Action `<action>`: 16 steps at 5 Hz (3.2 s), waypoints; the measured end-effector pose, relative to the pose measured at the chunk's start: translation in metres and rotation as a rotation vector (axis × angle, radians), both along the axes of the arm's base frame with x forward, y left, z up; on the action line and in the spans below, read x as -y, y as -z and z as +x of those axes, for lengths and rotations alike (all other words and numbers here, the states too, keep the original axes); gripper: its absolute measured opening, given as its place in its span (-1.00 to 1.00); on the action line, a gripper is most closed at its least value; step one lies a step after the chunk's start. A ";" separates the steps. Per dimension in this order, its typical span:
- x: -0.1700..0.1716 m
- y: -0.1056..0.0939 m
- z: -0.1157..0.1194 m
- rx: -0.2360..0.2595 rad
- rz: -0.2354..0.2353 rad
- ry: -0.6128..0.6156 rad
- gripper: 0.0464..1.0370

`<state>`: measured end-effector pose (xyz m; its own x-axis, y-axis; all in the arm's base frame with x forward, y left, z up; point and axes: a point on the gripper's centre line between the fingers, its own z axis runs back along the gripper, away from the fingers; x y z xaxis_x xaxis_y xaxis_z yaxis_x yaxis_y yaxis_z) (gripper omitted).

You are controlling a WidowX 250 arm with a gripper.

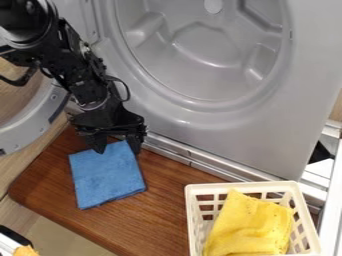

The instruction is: Put the yellow cloth in the machine

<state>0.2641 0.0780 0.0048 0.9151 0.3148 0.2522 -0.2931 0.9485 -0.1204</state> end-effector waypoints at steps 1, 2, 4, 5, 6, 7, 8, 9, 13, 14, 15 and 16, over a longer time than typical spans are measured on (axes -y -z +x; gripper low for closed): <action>0.002 0.005 -0.003 -0.022 -0.012 0.004 0.92; 0.014 0.001 -0.005 -0.031 -0.027 0.059 0.92; 0.035 -0.001 -0.003 -0.041 -0.068 0.118 0.92; 0.068 -0.004 0.003 -0.027 -0.098 0.204 0.92; 0.094 -0.010 0.011 -0.022 -0.102 0.272 0.92; 0.131 -0.019 0.011 0.001 -0.099 0.358 0.92; 0.162 -0.027 0.018 0.017 -0.082 0.446 0.92; 0.183 -0.021 0.016 -0.003 -0.084 0.507 0.92; 0.224 0.039 0.007 -0.158 -0.047 0.628 0.92; 0.230 0.058 0.002 -0.210 -0.016 0.635 0.92; 0.234 0.071 0.004 -0.236 0.024 0.646 0.82; 0.235 0.076 0.003 -0.239 0.040 0.655 0.24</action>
<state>0.2671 -0.1568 -0.0715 0.9452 -0.3259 0.0201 0.3264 0.9414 -0.0851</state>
